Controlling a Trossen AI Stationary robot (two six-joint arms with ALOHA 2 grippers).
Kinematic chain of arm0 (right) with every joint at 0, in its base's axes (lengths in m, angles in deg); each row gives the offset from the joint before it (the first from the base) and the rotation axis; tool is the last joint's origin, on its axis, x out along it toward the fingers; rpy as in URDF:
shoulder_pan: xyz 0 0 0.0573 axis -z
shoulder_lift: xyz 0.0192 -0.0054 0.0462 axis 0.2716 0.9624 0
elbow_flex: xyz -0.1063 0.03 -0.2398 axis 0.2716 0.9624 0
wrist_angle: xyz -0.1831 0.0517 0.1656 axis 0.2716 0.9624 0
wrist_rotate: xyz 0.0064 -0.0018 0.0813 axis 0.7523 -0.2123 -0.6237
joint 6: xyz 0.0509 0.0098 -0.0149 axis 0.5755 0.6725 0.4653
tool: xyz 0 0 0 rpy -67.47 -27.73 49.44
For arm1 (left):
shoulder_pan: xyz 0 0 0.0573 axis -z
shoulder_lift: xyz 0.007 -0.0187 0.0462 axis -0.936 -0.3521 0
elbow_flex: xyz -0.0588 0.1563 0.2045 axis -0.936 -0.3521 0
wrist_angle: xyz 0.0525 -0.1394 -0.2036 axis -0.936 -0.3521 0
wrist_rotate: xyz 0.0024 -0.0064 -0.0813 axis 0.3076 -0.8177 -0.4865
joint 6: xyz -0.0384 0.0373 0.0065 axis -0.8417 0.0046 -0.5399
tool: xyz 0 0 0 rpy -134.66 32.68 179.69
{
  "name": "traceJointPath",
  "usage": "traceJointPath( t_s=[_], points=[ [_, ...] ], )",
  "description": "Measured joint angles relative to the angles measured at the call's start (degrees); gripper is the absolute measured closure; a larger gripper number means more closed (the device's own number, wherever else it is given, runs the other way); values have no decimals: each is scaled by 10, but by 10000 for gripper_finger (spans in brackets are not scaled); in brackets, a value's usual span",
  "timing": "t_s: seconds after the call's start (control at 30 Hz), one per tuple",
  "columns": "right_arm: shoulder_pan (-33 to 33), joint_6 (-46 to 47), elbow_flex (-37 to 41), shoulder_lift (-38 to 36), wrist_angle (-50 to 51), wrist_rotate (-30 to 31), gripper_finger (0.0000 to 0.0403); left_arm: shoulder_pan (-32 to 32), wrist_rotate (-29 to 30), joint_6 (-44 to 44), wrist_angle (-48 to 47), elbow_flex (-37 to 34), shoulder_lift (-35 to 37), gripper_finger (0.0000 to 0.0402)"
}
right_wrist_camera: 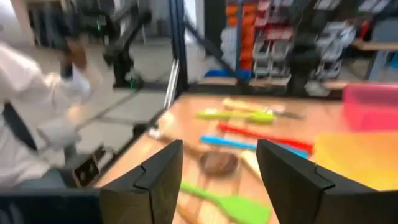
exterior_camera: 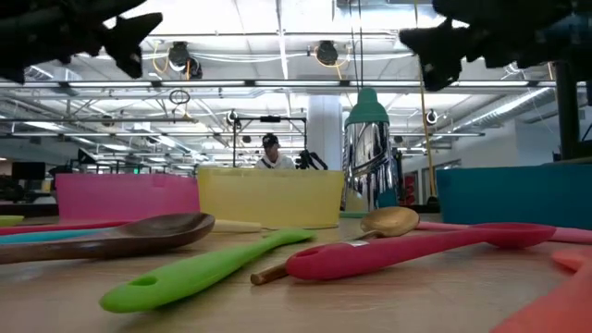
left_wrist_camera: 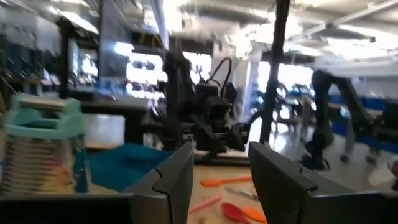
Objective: Pick & Place Kitchen Items
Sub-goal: Put the red serving spoon into the blue bin
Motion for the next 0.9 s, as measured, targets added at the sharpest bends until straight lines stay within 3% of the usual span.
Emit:
traceJointPath(
  t_s=[0.07, 0.23, 0.43, 0.9],
  points=[
    [-7, 6, -18, 41, 6, -5, 200, 18, 0, 6, -1, 34, -46, 245],
    [-19, 44, -65, 137, 2, -93, 205, 54, 10, 87, -39, 107, -139, 245],
    [-23, 57, -94, 213, 2, -86, 204, 73, 70, 123, -57, 144, -206, 244],
    [-31, 45, -94, 279, 40, -86, 206, 73, 92, 117, -62, 144, -265, 245]
  ],
)
